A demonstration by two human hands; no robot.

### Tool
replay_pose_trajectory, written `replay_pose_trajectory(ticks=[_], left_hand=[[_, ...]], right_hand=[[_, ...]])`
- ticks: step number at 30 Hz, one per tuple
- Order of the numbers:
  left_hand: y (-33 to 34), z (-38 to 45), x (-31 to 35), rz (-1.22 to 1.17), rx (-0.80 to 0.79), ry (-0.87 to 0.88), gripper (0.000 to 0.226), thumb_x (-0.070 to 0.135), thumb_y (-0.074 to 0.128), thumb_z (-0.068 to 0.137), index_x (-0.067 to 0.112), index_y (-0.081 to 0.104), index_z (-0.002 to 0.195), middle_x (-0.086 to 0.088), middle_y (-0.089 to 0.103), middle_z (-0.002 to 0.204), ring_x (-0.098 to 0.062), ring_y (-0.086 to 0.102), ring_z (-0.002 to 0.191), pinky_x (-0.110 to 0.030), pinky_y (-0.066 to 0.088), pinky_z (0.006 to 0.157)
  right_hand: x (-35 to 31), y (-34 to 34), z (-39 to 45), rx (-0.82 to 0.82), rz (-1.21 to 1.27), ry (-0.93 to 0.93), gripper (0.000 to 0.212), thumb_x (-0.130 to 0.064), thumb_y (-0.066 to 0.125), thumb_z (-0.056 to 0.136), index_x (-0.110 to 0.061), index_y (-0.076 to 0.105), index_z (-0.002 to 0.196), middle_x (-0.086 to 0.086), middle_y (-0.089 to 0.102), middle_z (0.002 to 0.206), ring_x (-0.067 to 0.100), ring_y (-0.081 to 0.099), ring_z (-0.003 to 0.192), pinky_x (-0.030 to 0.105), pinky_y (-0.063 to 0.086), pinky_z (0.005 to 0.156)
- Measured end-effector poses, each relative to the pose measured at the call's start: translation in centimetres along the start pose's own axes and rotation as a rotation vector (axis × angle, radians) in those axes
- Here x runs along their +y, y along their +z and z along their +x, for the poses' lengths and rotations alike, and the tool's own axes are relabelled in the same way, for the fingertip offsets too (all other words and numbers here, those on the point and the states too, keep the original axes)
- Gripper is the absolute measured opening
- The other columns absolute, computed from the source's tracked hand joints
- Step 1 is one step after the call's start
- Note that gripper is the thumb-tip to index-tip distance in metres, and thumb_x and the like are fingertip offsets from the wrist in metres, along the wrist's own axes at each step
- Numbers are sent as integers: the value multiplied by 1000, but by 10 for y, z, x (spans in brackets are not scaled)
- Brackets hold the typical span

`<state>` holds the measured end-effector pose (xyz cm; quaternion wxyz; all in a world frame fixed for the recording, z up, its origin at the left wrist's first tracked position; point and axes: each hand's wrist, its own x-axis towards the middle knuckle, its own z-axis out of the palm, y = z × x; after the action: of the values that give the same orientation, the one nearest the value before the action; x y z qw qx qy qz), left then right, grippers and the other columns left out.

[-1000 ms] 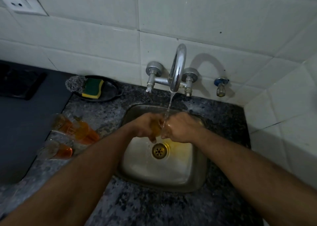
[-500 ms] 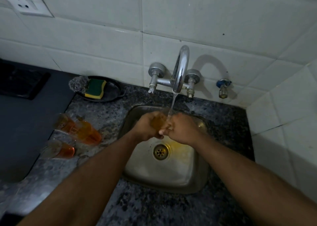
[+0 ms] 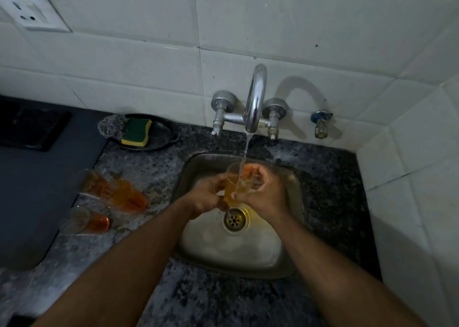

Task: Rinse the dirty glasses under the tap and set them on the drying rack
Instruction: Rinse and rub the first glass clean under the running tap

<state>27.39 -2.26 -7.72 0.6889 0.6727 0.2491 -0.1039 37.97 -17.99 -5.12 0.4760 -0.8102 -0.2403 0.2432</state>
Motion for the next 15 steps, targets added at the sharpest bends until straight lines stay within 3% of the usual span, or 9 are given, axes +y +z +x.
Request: replay_pose_trajectory(ticks=[3,6,9,11,15], left_hand=[[-6,-4,7,-277,-113,-11,84,-10,53,63,18,59,142,-18,64,133,-37,58,125,-56,47,105],[-5,-6,15,-511,-151,-93,77,6,46,68,14,58,144,-15,64,131,-30,57,120,-51,41,107],[8,-4,24,-616,-85,-99,53,17,33,95,8,60,139,-14,70,122,-26,65,107,-44,50,92],[12,-2,27,-581,-21,-116,47,22,32,104,6,63,136,-18,71,123,-26,68,105,-41,55,86],[19,2,28,-552,40,-153,43,26,36,109,2,67,125,-21,71,123,-34,67,113,-46,55,96]], right_hand=[[-7,1,3,-110,-101,-41,72,-15,99,58,-37,61,116,-23,63,108,-14,54,102,7,43,79],[-5,-2,4,-62,-131,-62,67,-13,97,57,-36,63,110,-19,65,104,-7,59,97,13,47,77],[-5,-2,7,-127,-213,-134,66,-16,97,55,-34,63,108,-12,66,108,2,63,97,13,51,77],[-4,-4,11,-192,-188,-71,63,-15,99,52,-35,66,102,-11,68,103,8,65,98,22,55,80],[-3,-12,16,-181,114,219,47,-2,89,59,-27,75,96,1,78,94,24,73,95,42,60,81]])
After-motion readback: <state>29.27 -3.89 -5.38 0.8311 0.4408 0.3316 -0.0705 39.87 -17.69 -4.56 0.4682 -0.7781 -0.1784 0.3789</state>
